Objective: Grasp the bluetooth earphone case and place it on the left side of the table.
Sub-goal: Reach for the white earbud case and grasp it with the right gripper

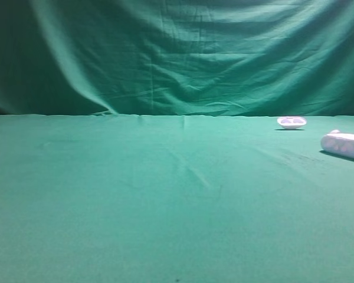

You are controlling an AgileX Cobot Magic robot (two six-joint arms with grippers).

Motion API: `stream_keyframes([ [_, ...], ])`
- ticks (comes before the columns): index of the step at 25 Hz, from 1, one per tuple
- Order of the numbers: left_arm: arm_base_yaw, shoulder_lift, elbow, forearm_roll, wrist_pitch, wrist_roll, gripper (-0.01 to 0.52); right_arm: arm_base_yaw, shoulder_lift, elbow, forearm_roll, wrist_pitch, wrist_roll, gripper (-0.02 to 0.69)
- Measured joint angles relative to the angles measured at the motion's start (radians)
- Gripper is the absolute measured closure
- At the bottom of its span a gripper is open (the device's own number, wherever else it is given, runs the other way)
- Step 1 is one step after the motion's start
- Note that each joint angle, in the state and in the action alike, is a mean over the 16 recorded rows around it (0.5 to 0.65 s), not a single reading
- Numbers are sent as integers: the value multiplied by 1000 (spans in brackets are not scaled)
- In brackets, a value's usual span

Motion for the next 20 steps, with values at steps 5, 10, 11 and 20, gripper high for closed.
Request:
stream_keyframes([
  [5, 0, 0, 0, 0, 0, 0, 514, 0, 64, -77, 67, -10, -48, 665],
  [10, 0, 0, 0, 0, 0, 0, 514, 0, 222, -202, 100, 208, -104, 665],
  [11, 0, 0, 0, 0, 0, 0, 514, 0, 266, -232, 101, 270, -115, 665],
  [20, 0, 0, 0, 0, 0, 0, 514, 0, 760, -480, 107, 779, -169, 665],
])
